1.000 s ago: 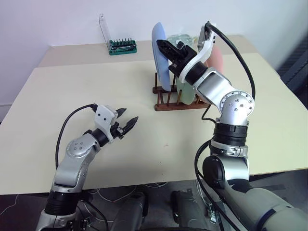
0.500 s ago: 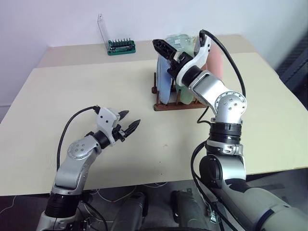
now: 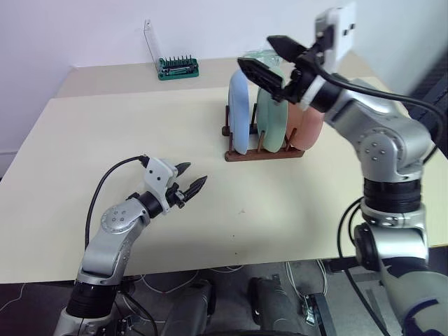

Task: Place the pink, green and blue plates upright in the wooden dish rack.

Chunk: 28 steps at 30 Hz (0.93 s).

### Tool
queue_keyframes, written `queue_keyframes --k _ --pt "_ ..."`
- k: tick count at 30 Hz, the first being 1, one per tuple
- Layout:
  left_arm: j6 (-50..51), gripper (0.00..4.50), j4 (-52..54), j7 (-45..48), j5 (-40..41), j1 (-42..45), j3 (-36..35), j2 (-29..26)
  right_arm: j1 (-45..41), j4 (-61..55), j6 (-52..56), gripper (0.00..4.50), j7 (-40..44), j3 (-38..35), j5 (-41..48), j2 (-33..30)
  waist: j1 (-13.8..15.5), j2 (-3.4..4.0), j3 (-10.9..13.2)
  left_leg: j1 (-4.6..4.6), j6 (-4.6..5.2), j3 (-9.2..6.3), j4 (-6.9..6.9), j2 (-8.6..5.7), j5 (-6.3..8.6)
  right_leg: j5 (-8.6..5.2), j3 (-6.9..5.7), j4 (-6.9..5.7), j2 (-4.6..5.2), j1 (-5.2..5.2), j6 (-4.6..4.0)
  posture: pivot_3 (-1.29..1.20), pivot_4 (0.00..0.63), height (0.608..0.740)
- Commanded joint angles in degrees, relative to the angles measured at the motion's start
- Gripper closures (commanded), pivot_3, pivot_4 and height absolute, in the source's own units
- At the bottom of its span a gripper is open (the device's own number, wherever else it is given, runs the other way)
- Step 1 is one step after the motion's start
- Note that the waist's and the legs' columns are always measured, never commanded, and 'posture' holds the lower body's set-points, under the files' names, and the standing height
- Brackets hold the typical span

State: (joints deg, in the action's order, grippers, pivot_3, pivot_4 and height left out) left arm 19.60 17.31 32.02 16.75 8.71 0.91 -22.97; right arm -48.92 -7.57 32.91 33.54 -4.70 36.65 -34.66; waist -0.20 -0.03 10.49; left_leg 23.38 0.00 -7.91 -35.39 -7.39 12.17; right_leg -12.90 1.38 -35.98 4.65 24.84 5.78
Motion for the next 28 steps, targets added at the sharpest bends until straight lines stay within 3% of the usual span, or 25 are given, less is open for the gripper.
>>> queue_keyframes --k 1,5,12,19,28 --pt "-1.46 1.50 0.66 -0.17 0.39 -0.58 -3.33 -1.30 8.60 1.83 -5.22 0.06 7.83 -9.37 -2.25 -8.74 0.78 -0.03 0.01 -0.01 0.02 0.00 -0.03 0.00 0.01 0.00 -0.03 0.06 0.01 -0.06 0.01 0.00 0.150 0.740" --pt "-2.71 1.50 -1.76 0.75 -0.23 -1.21 -4.89 -3.02 23.35 4.94 -7.48 0.06 16.80 -15.99 -2.46 -15.65 1.00 -0.03 0.01 -0.01 0.06 0.06 -0.03 0.02 0.03 -0.01 0.00 0.22 0.04 -0.14 -0.02 0.00 0.150 0.740" --pt "-4.95 1.50 -5.62 0.54 -2.30 -0.98 -5.19 -4.07 30.73 9.52 -13.85 0.06 16.89 -12.44 -10.98 -15.35 -0.16 0.08 0.02 -0.17 0.06 0.41 -0.03 0.29 0.04 0.01 0.01 0.20 0.04 -0.16 -0.12 0.00 0.150 0.740" --pt "-4.76 1.50 -4.43 -0.98 -3.47 -2.85 -5.31 -4.03 28.96 17.94 -21.48 0.06 15.35 -6.38 -18.20 -10.04 -0.21 0.06 0.02 -0.15 0.05 0.40 -0.04 0.27 0.03 0.03 0.00 0.22 0.05 -0.16 -0.10 0.00 0.150 0.740" --pt "-3.38 1.50 1.04 -5.69 -3.66 -7.74 -7.43 -2.73 24.15 29.44 -26.76 0.06 18.98 -2.39 -21.33 -7.76 -0.33 0.05 0.02 -0.16 0.05 0.40 -0.07 0.27 0.04 0.04 0.00 0.21 0.04 -0.17 -0.10 0.00 0.150 0.740"
